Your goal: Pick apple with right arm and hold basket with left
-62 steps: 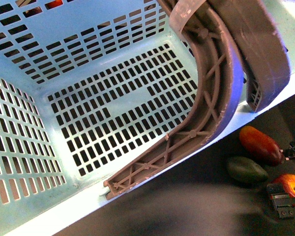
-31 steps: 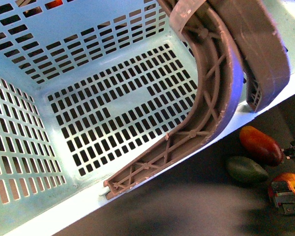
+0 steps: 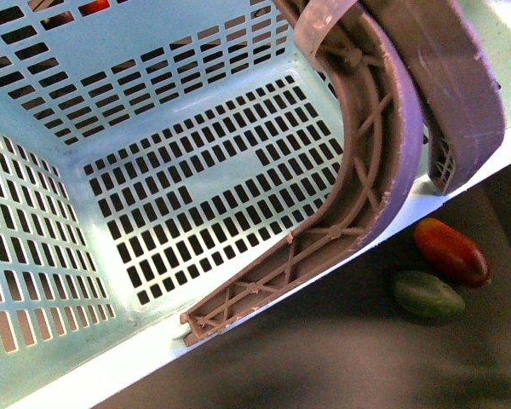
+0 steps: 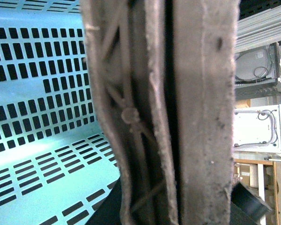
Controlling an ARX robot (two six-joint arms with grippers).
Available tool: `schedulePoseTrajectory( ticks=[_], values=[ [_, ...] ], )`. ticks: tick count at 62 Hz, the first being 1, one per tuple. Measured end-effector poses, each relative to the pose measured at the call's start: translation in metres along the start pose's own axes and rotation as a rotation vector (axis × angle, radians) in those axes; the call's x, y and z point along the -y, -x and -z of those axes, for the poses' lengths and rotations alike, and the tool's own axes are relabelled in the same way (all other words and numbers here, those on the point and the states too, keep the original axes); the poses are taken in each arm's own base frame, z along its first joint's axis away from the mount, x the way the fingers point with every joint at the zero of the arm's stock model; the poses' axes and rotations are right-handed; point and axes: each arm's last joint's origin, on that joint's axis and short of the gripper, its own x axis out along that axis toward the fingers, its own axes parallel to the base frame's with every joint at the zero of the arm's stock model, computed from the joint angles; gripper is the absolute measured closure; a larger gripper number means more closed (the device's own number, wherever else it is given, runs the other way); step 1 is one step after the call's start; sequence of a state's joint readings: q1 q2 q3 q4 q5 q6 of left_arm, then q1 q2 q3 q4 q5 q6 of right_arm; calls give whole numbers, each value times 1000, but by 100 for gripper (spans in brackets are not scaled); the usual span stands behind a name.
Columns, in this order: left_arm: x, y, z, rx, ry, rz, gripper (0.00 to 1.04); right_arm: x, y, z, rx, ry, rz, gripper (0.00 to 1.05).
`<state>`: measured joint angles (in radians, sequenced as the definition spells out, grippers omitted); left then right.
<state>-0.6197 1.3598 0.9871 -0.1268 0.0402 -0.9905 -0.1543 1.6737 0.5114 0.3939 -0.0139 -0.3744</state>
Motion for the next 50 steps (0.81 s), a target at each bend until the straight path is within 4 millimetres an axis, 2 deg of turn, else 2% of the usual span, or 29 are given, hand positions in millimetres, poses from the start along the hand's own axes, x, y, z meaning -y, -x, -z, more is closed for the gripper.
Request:
schedulePoseTrajectory(
  ticks=[16, 21, 28, 39, 50],
  values=[
    [0, 0, 0, 0, 0, 0, 89, -2, 81, -57, 311, -68, -4, 31],
    [0, 0, 0, 0, 0, 0, 89, -10, 108, -75, 413, -79, -19, 31],
    [0, 0, 0, 0, 0, 0, 89, -27, 134, -96, 516, -71, -54, 31],
    [0, 0, 0, 0, 0, 0, 89, -60, 148, -115, 577, -40, -136, 31],
    [0, 0, 0, -1, 0, 1, 89, -111, 129, -114, 529, 21, -232, 31]
  ],
)
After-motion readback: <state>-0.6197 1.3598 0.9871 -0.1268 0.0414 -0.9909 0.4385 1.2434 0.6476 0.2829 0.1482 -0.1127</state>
